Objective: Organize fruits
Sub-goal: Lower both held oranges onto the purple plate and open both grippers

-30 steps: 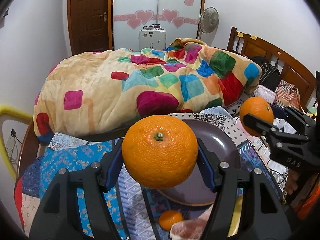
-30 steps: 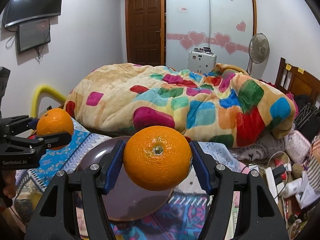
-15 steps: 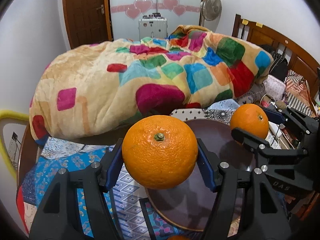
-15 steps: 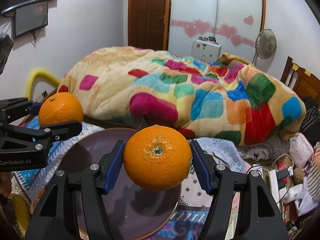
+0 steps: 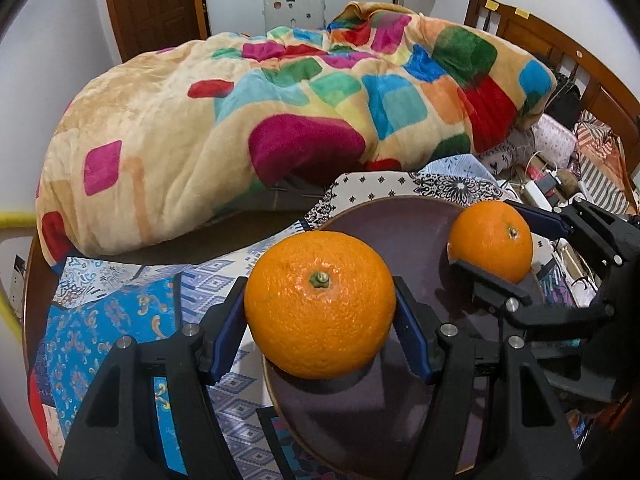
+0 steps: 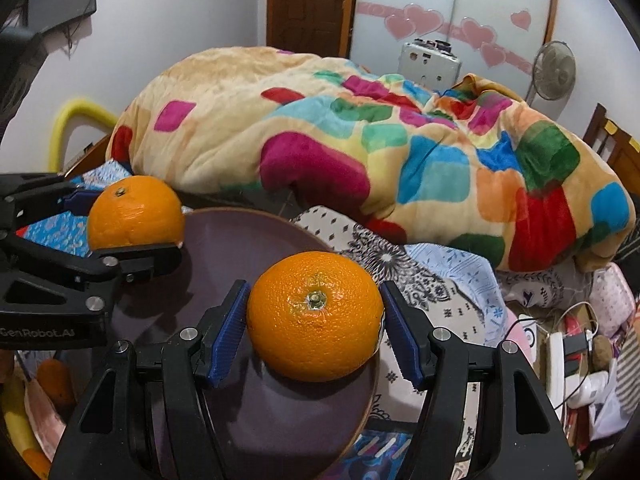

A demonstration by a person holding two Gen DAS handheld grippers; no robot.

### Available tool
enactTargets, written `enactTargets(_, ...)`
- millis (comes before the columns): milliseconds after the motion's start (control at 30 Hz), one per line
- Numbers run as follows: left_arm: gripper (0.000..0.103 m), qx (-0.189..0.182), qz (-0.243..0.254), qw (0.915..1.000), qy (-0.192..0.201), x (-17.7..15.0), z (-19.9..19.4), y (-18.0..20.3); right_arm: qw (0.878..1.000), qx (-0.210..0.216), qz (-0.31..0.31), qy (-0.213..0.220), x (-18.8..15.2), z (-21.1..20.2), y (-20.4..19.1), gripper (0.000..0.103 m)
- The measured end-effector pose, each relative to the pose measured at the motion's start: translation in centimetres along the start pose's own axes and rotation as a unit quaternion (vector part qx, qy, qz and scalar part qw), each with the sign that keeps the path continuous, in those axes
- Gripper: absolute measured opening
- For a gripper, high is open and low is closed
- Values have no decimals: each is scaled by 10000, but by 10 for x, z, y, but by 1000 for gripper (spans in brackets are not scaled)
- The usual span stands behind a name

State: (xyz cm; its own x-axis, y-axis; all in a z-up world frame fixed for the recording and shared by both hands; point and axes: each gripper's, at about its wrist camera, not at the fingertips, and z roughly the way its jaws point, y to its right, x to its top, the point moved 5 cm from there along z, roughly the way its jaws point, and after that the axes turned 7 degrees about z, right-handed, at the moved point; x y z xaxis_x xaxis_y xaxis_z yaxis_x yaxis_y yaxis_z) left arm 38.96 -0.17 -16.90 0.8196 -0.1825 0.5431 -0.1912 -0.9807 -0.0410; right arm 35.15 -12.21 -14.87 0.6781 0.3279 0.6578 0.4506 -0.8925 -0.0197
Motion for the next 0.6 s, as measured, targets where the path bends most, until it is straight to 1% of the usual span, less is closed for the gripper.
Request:
enactTargets(67, 67, 19, -2, 10000, -41, -1, 4, 0, 10000, -22, -85, -16, -2, 2, -2, 62)
enactTargets(200, 68, 92, 75, 9999, 28, 1, 3, 2, 9997, -23, -222, -51, -3, 3, -6, 63)
enactTargets(267, 73, -12, 103, 9999, 58, 1, 1, 4, 9997, -5, -247, -57, -3, 3, -6, 63)
enactTargets(300, 75, 3, 93, 9999, 116, 2, -2, 4, 9997, 11, -229, -59, -3, 3, -5, 63)
enactTargets(367, 83, 50, 75, 9997, 240, 4, -8, 3, 9997, 17, -216, -60, -4, 3, -4, 63)
enactTargets(400, 84, 70, 62, 9994, 327, 5, -13, 2, 9998, 27, -208, -64, -4, 3, -4, 63)
enactTargets(433, 85, 85, 52, 9993, 354, 6, -15, 1, 9998, 28, -192, -83, -4, 2, -4, 64)
enactTargets(533, 85, 89, 57, 9992, 392, 5, -25, 0, 9998, 18, -178, -51, -4, -2, -3, 71)
enactTargets(600, 85, 156, 73, 9988, 457, 3, -35, 0, 9999, -9, -168, 7, -4, -9, -3, 72)
